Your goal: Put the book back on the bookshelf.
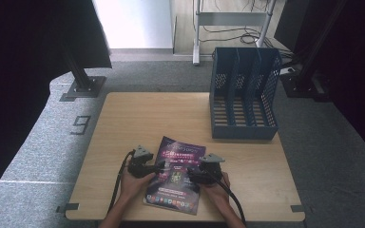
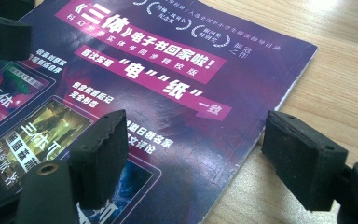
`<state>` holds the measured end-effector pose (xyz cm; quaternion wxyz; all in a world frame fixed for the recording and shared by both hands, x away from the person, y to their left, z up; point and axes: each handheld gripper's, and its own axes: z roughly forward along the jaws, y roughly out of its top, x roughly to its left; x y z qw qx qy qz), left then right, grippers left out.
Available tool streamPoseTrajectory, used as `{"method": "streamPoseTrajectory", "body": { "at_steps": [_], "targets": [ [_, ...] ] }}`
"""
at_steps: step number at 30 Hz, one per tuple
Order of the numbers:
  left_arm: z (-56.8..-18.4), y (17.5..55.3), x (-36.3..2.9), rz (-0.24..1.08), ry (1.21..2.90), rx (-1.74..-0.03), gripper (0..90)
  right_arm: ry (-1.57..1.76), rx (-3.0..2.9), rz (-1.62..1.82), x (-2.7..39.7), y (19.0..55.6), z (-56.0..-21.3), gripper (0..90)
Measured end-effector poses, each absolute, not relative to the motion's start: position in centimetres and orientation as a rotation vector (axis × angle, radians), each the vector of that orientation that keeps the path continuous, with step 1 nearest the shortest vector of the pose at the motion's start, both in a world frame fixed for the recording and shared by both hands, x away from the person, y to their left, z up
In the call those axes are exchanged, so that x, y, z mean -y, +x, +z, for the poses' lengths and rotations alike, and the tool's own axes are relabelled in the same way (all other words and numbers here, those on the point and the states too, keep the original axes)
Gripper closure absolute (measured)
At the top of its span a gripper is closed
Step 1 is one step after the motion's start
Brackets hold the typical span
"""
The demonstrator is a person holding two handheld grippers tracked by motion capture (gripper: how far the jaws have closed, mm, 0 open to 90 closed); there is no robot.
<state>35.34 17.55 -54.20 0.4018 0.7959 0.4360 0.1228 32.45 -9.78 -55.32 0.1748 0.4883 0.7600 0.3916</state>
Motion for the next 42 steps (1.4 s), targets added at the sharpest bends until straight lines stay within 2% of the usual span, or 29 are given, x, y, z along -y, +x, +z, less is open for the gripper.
{"method": "streamPoseTrajectory", "body": {
  "at_steps": [16,31,38,42],
  "targets": [
    [-54.7,36.7,-16.3,0.267,2.020,-1.117,32.1,1.392,-2.149,1.115,9.9,32.4,-55.3,23.8],
    [-54.4,36.7,-16.5,0.287,2.050,-1.145,29.5,1.400,-2.145,1.121,9.9,32.4,-55.3,24.6],
    [-54.4,36.3,-16.0,0.243,2.038,-1.146,29.3,1.398,-2.146,1.119,9.9,32.4,-55.3,24.6],
    [-54.1,36.3,-16.7,0.188,1.980,-1.158,32.3,1.399,-2.145,1.120,9.9,32.4,-55.3,24.6]
  ]
}}
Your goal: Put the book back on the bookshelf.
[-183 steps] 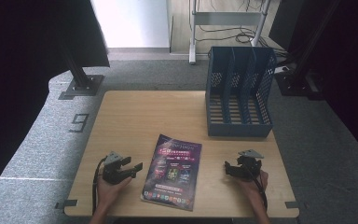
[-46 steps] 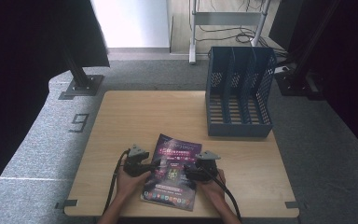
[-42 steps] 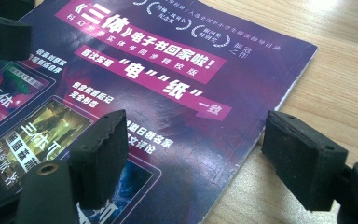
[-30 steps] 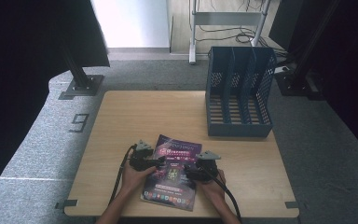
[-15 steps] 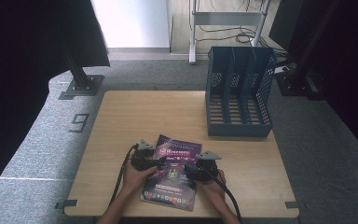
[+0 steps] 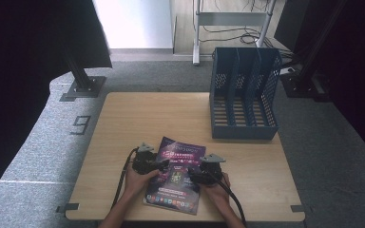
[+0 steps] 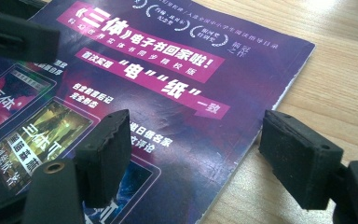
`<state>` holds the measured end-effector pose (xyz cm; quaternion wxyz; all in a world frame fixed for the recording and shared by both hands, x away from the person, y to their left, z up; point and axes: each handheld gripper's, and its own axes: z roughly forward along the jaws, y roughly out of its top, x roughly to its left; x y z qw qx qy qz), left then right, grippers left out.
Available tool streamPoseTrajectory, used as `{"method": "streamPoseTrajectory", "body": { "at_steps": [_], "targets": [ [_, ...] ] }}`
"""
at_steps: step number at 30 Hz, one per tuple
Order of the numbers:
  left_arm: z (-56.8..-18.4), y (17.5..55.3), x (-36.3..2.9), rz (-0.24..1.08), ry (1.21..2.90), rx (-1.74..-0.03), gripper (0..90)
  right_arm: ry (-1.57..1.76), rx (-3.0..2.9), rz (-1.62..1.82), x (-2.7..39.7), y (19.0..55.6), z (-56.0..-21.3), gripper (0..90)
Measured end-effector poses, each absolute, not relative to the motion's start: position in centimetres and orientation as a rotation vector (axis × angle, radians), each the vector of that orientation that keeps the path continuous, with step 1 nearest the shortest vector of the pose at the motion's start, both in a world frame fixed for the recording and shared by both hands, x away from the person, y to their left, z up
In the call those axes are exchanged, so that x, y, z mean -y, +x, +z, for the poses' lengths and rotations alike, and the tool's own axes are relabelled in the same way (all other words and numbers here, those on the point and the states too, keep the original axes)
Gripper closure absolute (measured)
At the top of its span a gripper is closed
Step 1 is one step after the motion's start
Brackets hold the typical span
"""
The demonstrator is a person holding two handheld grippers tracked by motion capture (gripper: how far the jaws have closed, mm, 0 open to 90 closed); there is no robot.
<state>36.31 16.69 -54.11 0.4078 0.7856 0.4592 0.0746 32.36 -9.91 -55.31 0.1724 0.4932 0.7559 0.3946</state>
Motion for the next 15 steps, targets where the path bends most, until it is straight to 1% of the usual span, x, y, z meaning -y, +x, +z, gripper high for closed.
{"method": "streamPoseTrajectory", "body": {
  "at_steps": [7,10,15],
  "targets": [
    [-53.7,36.2,-17.1,0.147,1.933,-1.157,33.6,1.399,-2.145,1.119,9.9,32.4,-55.3,24.6],
    [-52.8,35.7,-17.4,0.109,1.887,-1.104,33.9,1.397,-2.146,1.119,9.9,32.4,-55.3,24.6],
    [-51.9,35.2,-16.9,0.120,1.892,-1.045,34.0,1.396,-2.147,1.118,9.9,32.4,-55.3,24.6]
  ]
}}
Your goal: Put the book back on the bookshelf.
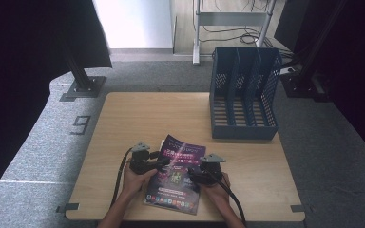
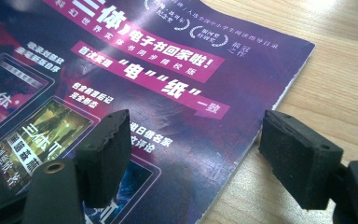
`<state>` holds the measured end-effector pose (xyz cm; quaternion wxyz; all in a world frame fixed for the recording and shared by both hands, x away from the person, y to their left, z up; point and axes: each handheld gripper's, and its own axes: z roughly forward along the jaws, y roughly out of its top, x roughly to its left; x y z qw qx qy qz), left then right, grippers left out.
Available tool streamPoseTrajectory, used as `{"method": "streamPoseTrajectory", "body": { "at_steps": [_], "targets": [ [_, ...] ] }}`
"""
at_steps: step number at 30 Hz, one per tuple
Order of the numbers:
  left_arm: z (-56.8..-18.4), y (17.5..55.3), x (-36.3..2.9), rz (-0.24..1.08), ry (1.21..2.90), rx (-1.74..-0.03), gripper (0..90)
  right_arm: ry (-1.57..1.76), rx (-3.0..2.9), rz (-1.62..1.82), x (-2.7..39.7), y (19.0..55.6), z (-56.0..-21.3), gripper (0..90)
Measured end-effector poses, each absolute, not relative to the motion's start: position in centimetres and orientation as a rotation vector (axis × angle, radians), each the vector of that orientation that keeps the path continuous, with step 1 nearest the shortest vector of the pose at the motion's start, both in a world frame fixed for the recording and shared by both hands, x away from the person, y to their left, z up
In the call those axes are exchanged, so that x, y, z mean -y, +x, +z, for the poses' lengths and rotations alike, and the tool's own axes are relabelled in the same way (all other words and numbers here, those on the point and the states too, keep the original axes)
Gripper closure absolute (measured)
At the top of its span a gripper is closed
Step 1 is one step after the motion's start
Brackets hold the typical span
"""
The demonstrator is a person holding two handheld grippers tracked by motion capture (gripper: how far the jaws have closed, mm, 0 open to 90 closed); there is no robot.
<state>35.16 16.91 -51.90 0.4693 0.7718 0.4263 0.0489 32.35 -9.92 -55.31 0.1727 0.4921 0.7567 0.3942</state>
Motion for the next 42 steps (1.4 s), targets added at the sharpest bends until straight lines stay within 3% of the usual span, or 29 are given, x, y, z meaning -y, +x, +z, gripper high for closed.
{"method": "streamPoseTrajectory", "body": {
  "at_steps": [7,20,27,42],
  "targets": [
    [-52.1,35.2,-16.5,0.055,1.890,-0.999,34.2,1.398,-2.146,1.117,9.9,32.3,-55.3,24.6],
    [-52.6,37.9,-15.3,0.115,1.980,-1.042,41.2,1.399,-2.146,1.118,9.9,32.4,-55.3,24.6],
    [-52.5,38.3,-15.1,0.175,2.006,-1.048,53.0,1.396,-2.146,1.116,9.9,32.3,-55.3,24.7],
    [-53.1,38.9,-14.6,0.191,2.023,-1.065,46.9,1.399,-2.145,1.115,9.9,32.3,-55.3,24.7]
  ]
}}
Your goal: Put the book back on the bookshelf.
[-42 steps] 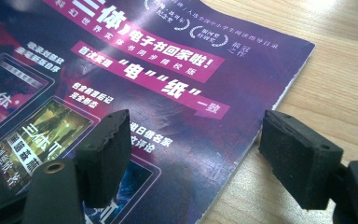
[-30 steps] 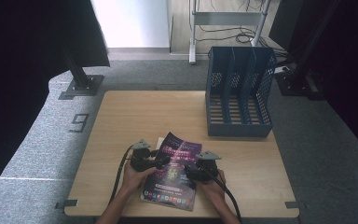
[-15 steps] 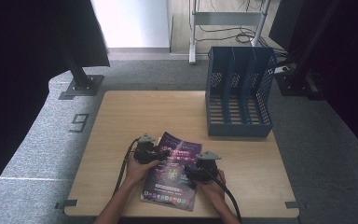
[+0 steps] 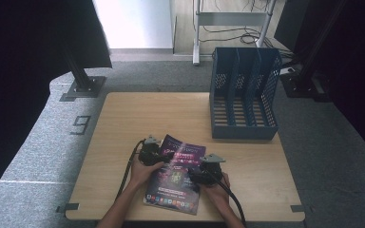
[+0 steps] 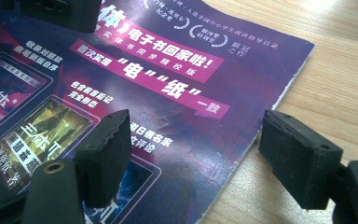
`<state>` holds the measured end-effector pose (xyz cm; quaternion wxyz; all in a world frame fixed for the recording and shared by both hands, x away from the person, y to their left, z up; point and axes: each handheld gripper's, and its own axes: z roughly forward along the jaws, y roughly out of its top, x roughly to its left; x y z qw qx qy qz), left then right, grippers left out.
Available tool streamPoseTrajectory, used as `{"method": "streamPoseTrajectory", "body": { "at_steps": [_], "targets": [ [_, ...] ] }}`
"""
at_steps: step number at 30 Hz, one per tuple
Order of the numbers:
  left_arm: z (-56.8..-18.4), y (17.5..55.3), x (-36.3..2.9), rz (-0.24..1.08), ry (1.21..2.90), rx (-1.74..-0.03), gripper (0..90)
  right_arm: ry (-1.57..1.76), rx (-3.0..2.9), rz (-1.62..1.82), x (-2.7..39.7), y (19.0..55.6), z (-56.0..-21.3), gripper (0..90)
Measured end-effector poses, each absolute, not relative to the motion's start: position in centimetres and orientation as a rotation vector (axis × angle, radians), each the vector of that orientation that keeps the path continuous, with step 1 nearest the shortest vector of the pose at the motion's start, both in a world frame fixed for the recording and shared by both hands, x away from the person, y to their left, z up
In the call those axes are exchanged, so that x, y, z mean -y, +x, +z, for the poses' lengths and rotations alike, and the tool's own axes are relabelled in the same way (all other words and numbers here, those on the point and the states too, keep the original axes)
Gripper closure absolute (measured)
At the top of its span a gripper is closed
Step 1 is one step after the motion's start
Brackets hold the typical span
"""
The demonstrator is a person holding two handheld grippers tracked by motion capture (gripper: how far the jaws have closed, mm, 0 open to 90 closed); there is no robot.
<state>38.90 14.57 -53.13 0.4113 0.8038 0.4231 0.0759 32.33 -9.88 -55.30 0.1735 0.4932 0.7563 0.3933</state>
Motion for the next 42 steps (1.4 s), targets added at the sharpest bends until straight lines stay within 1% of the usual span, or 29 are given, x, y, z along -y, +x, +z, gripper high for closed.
{"method": "streamPoseTrajectory", "body": {
  "at_steps": [2,4,10,16,17,19,24,25,29,42],
  "targets": [
    [-52.9,38.6,-14.4,0.206,2.017,-1.036,47.1,1.398,-2.145,1.115,9.9,32.3,-55.3,24.7],
    [-52.8,38.6,-14.4,0.223,2.020,-1.039,50.7,1.397,-2.145,1.115,9.9,32.3,-55.3,24.6],
    [-52.7,38.6,-14.5,0.267,2.016,-1.046,67.7,1.398,-2.145,1.115,9.9,32.3,-55.3,24.6],
    [-52.4,38.1,-14.0,0.303,1.997,-1.012,79.8,1.398,-2.146,1.115,9.9,32.4,-55.3,24.4],
    [-52.3,37.7,-13.6,0.339,2.000,-0.987,80.3,1.398,-2.146,1.115,9.9,32.4,-55.3,24.4],
    [-52.3,37.5,-13.4,0.343,1.993,-0.984,80.4,1.398,-2.145,1.114,9.9,32.4,-55.3,24.2],
    [-52.3,37.6,-13.6,0.310,1.972,-0.991,76.9,1.398,-2.145,1.114,9.9,32.4,-55.3,24.1],
    [-52.3,37.6,-13.7,0.311,1.971,-0.990,77.2,1.398,-2.145,1.114,9.9,32.4,-55.3,24.1],
    [-52.2,37.4,-13.8,0.308,1.954,-0.982,83.3,1.399,-2.145,1.115,9.9,32.4,-55.3,24.1],
    [-51.6,37.3,-14.3,0.249,1.923,-0.938,85.7,1.384,-2.161,1.121,10.0,32.6,-55.3,23.8]
  ]
}}
